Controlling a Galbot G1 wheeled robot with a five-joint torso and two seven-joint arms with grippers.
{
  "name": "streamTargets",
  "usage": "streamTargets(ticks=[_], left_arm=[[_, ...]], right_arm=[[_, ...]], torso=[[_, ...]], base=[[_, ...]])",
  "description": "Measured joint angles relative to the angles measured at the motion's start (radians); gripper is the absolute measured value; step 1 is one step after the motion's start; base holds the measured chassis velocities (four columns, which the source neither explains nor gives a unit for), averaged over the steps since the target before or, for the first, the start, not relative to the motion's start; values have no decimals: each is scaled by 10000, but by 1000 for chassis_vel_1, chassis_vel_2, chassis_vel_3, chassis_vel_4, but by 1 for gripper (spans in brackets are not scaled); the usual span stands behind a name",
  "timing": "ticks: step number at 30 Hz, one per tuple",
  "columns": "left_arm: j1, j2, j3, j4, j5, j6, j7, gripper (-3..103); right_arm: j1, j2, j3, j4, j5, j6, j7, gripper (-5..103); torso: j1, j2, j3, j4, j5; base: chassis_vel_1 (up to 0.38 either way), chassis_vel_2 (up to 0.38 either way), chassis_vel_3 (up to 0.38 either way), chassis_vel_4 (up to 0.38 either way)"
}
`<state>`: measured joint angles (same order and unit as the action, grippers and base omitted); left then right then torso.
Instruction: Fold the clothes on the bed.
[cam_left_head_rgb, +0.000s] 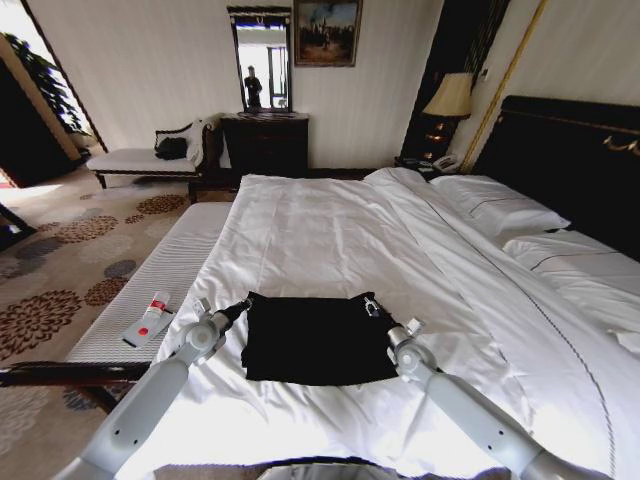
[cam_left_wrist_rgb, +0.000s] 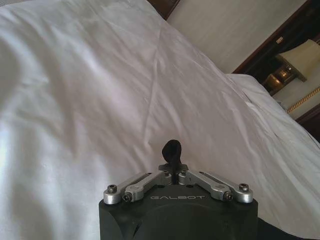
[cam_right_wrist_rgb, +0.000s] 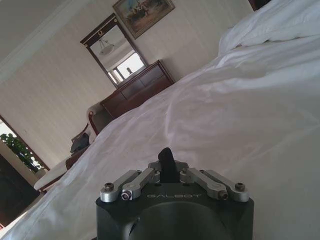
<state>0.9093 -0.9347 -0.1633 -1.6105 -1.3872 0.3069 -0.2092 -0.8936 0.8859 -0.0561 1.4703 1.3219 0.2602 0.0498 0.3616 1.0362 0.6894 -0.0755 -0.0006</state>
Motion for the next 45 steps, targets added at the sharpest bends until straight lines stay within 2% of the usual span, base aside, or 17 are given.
streamTargets(ticks=[2,4,11,14,15,18,23,27,33,40,45], left_arm=[[-151,2,13,37,-111,-121,6,1],[-323,4,12,70,-296,-242,19,1],[-243,7,-194,-87,-803,-437,164,1],[461,-2,-545,-492,-904,-559,671,1],[461,-2,-545,-492,-904,-559,671,1],[1386,-5,-1136,-1022,-1150,-712,1424,1],[2272,-205,-1695,-1406,-1143,-673,1577,1],[3500,-539,-2082,-1905,-764,-655,1869,1],[4939,-553,-2265,-2251,-56,-495,2067,1],[5634,-580,-2326,-2479,575,-453,2211,1],[5896,-643,-2458,-2757,658,-476,2319,1]], right_arm=[[158,28,116,36,28,131,18,4],[272,64,218,76,77,252,84,2],[59,88,591,471,148,478,205,1],[-429,21,851,808,-145,731,222,1],[-429,21,851,808,-145,731,222,1],[-1244,-157,1333,1413,-369,948,207,1],[-2456,-287,1969,2050,-660,980,230,1],[-4127,-246,2744,2621,-1265,1036,244,1],[-4792,31,2937,2544,-1822,1130,244,1],[-5348,63,2938,2588,-2332,1146,289,1],[-5913,67,3166,2860,-2816,1159,412,1]], torso=[[1,0,0,0,1],[1,0,0,1,0],[2,0,0,-1,0],[1,0,0,0,0],[1,0,0,0,0],[1,0,-2,2,1],[1,0,-2,0,1],[-2,2,-3,-7,-1],[-1,1,-2,3,1],[-2,2,-2,-1,0],[-1,1,-1,-2,0]], base=[[0,0,0,0],[0,0,0,0],[0,0,0,0],[0,0,0,0],[0,0,0,0],[0,0,0,0],[0,0,0,0],[0,0,0,0],[0,0,0,0],[0,0,0,0],[0,0,0,0]])
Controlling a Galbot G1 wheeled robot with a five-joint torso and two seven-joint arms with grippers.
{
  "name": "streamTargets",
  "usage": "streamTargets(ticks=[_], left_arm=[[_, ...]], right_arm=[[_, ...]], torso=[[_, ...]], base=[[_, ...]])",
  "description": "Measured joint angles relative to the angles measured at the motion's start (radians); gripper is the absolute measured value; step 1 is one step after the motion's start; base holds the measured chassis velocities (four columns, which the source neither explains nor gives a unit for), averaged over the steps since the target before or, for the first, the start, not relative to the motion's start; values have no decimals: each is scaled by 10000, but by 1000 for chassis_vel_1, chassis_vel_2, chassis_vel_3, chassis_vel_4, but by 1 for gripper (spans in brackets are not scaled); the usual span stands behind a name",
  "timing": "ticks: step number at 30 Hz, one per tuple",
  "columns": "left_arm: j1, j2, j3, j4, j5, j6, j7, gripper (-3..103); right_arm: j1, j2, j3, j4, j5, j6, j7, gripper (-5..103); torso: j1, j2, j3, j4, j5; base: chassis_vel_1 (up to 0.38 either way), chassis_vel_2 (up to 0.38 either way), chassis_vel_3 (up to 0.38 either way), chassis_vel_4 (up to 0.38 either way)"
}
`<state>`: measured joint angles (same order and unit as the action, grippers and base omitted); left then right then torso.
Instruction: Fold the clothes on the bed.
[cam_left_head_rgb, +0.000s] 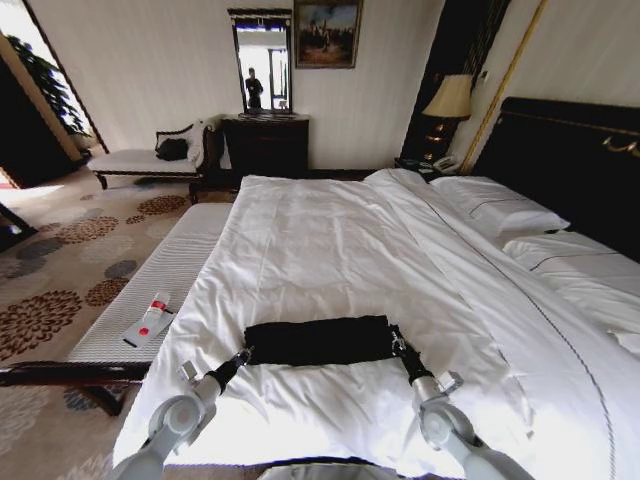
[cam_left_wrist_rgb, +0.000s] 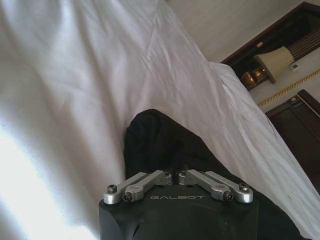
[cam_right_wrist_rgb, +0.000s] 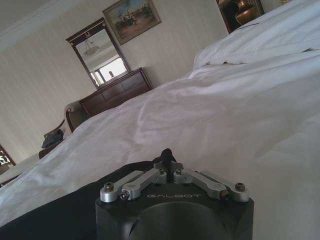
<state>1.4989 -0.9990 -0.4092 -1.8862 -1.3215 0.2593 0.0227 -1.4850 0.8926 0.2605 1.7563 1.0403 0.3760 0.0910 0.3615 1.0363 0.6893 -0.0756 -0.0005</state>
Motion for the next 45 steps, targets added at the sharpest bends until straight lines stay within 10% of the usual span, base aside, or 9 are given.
streamTargets(ticks=[15,21,30,45], left_arm=[[372,112,-107,-764,222,-165,-166,-1],[645,331,-830,-1120,203,-212,-136,15],[-305,808,-3354,-2420,-2426,92,-1228,54],[-1978,2228,-4665,-3257,-5170,347,-3011,100]], right_arm=[[-351,270,279,346,-358,-194,191,11],[-998,218,826,1243,-385,-331,670,33],[-1535,19,1638,3194,751,-2238,4236,71],[-784,728,1154,2802,2314,-2879,4958,100]], torso=[[2,-1,1,1,1],[1,-1,1,2,-1],[1,-1,1,1,-4],[2,-3,1,0,-4]], base=[[0,0,0,0],[0,0,0,0],[0,0,0,0],[0,0,0,0]])
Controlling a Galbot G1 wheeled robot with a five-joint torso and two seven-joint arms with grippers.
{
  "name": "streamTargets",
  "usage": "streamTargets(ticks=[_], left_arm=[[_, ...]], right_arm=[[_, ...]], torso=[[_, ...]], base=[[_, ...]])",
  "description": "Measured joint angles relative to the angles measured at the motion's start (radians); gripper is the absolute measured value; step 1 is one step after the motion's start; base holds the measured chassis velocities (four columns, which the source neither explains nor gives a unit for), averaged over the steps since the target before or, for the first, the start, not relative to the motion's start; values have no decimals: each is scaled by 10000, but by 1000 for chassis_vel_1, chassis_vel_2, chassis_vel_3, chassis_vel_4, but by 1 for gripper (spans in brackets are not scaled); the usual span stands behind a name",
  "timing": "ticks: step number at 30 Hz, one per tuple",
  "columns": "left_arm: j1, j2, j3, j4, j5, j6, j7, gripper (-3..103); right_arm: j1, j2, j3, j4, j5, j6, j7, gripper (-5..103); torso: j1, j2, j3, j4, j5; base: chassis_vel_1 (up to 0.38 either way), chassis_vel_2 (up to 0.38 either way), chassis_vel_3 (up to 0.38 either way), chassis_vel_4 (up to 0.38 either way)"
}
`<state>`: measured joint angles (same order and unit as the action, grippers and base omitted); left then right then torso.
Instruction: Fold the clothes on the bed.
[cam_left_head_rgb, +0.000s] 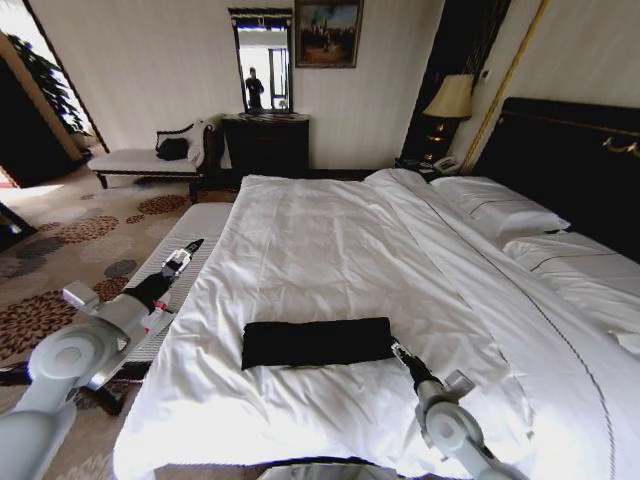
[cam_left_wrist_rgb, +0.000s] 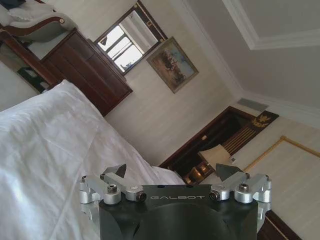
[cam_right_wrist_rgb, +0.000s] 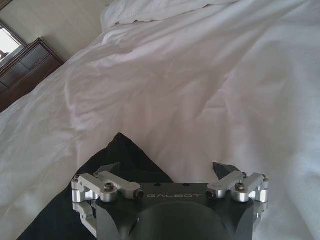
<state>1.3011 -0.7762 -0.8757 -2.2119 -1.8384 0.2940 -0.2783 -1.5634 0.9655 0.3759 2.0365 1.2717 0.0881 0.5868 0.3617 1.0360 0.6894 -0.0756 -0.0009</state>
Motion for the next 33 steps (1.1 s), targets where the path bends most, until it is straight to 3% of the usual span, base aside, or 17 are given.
streamTargets(ticks=[9,23,26,31,33], left_arm=[[-1039,51,648,-951,-106,168,-434,100],[-1633,-167,1526,-918,424,362,-583,100],[-1709,-167,1544,-926,430,376,-592,100],[-1772,-216,1552,-1028,415,391,-607,100],[-1772,-235,1553,-1038,413,391,-609,100]], right_arm=[[496,326,-40,-33,676,-25,-62,100],[1377,512,-562,-966,1343,-26,-548,103],[1494,490,-751,-1035,1373,-26,-611,100],[1667,473,-1019,-1248,1371,-6,-640,76],[1670,466,-1027,-1271,1366,4,-647,76]], torso=[[0,1,0,1,3],[0,0,0,1,2],[0,0,0,1,2],[0,2,-1,1,3],[0,2,0,1,3]], base=[[0,0,0,0],[0,0,0,0],[0,0,0,0],[0,0,0,0],[0,0,0,0]])
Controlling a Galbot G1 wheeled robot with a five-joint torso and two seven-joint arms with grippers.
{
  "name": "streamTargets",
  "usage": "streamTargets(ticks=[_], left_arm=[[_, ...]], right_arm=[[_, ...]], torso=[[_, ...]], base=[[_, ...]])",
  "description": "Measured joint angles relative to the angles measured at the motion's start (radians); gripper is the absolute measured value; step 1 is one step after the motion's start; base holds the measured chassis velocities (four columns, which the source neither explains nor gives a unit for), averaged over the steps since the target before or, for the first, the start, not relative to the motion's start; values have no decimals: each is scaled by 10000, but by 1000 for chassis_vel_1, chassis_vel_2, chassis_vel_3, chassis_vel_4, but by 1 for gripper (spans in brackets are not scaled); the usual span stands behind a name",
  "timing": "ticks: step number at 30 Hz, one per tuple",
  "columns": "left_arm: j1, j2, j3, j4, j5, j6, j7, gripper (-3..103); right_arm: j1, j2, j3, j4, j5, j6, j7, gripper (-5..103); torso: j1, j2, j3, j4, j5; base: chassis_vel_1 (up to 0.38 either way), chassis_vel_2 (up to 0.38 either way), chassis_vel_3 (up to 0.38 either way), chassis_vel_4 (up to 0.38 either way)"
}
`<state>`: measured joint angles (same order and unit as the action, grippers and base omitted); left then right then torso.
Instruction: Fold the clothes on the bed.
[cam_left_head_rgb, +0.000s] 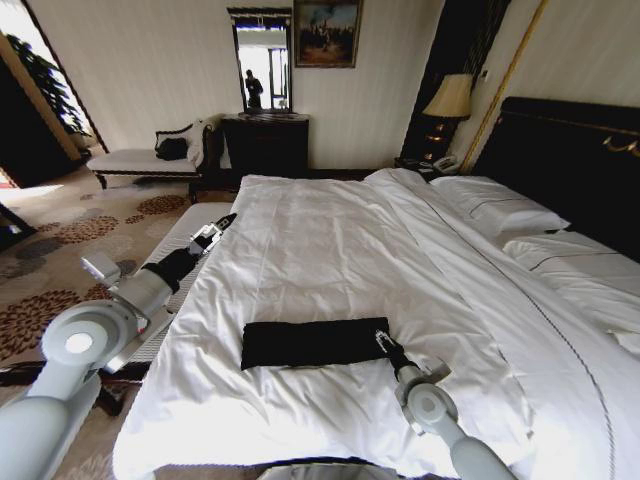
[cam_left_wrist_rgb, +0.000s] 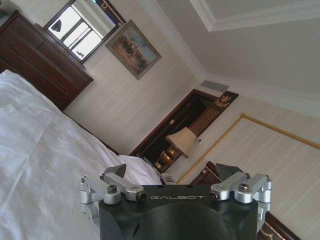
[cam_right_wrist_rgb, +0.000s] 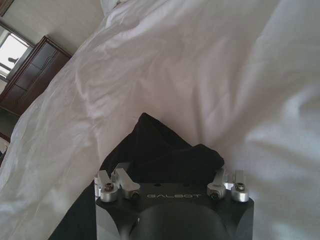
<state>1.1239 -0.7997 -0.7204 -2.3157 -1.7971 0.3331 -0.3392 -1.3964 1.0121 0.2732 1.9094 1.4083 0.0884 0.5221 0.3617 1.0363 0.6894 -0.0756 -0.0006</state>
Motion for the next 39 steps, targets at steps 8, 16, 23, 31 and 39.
streamTargets(ticks=[8,16,23,31,39], left_arm=[[61,-191,17,-59,1,1,-3,100],[266,-269,-156,-181,24,-8,1,100],[470,-171,-512,-223,2,-29,7,100],[589,-116,-635,-331,-23,-45,3,100],[870,255,-989,-196,-52,-52,-30,100]], right_arm=[[-104,-55,161,130,-134,344,-83,43],[-255,-168,324,596,-340,786,-538,16],[-82,-507,150,1504,-288,955,-887,2],[1386,-1359,-1854,1878,-511,1303,-1740,2],[4556,-1260,-6026,725,-1058,1720,-2900,2]], torso=[[0,0,0,1,1],[0,0,0,0,1],[-1,0,-1,0,-1],[-1,-1,-1,-3,-1],[1,-1,1,2,-2]], base=[[0,0,0,0],[0,0,0,0],[0,0,0,0],[0,0,0,0],[0,0,0,0]])
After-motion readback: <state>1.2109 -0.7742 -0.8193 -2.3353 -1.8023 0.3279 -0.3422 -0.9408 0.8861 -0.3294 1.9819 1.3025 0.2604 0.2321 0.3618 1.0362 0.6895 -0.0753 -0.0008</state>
